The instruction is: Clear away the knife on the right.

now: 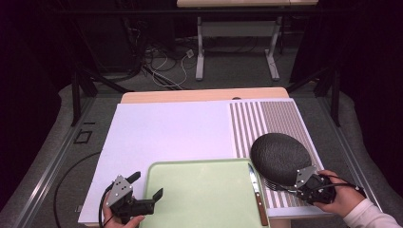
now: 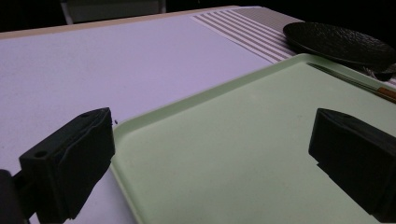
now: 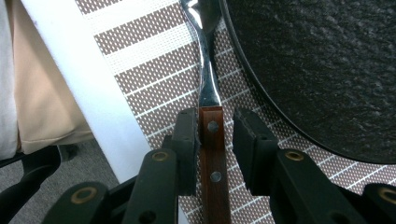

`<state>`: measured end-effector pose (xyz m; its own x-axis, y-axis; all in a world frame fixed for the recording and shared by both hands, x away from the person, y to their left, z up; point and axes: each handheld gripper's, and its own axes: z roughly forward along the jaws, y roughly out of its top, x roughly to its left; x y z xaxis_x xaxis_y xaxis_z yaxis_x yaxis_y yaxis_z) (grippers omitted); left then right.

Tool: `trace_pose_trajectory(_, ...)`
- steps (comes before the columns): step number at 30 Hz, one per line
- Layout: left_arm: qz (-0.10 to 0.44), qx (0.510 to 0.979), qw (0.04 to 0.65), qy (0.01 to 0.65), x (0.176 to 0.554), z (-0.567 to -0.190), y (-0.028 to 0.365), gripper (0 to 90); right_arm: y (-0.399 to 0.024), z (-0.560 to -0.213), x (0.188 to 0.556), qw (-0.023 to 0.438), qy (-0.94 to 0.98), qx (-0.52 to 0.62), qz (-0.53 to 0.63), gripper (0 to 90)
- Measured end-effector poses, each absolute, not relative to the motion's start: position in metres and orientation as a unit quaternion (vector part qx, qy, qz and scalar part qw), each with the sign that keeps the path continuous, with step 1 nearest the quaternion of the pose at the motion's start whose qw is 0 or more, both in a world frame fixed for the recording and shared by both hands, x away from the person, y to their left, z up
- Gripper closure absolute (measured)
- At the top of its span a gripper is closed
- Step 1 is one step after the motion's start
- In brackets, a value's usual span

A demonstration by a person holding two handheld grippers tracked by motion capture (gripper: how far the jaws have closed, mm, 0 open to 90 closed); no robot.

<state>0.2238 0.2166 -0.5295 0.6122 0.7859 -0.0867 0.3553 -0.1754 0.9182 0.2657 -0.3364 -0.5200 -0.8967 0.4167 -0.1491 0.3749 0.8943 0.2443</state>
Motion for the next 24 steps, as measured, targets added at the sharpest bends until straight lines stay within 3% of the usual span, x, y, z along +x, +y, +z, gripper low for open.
trace_pose_trajectory(24,0.209,0.738,0.512,0.388,0.2235,-0.5296,0.2162,0.7,-0.3347,-0.5220,0.2683,0.093,0.974,0.188,0.085,76.8)
